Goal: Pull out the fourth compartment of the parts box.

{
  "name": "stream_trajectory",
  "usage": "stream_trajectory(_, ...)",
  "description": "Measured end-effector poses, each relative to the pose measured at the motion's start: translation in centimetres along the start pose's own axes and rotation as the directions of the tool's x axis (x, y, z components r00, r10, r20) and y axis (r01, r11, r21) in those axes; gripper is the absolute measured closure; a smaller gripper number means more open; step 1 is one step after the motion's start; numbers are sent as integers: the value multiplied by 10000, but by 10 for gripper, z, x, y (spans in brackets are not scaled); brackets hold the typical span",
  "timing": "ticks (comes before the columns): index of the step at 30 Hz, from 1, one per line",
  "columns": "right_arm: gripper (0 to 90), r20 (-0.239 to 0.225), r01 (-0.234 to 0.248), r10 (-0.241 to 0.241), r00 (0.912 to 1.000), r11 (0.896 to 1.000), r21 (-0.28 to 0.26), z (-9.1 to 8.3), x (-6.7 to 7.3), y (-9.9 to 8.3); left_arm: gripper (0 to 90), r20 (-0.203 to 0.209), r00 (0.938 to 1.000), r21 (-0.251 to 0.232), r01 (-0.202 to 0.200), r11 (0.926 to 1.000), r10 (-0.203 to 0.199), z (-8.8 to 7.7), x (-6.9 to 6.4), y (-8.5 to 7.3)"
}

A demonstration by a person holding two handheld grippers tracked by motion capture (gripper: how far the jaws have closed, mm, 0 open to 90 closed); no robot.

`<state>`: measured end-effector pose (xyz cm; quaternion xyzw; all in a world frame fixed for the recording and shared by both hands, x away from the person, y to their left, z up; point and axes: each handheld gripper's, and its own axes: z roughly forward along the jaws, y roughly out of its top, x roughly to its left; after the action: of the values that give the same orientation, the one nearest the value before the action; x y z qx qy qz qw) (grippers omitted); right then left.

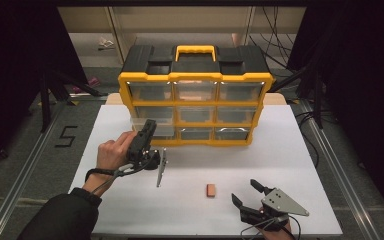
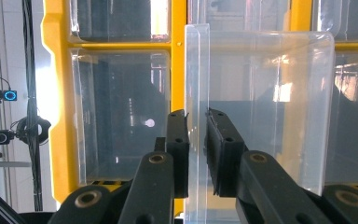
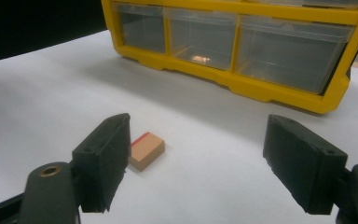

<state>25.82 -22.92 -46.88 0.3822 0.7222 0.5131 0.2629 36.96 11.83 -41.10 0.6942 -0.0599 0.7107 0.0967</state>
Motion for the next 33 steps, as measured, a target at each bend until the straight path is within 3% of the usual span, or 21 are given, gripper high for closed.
stream_trajectory(33, 242, -3, 39, -39, 10000, 10000, 4, 0, 0, 0, 798, -76, 10000, -128, -11, 9999, 10, -21, -1, 4)
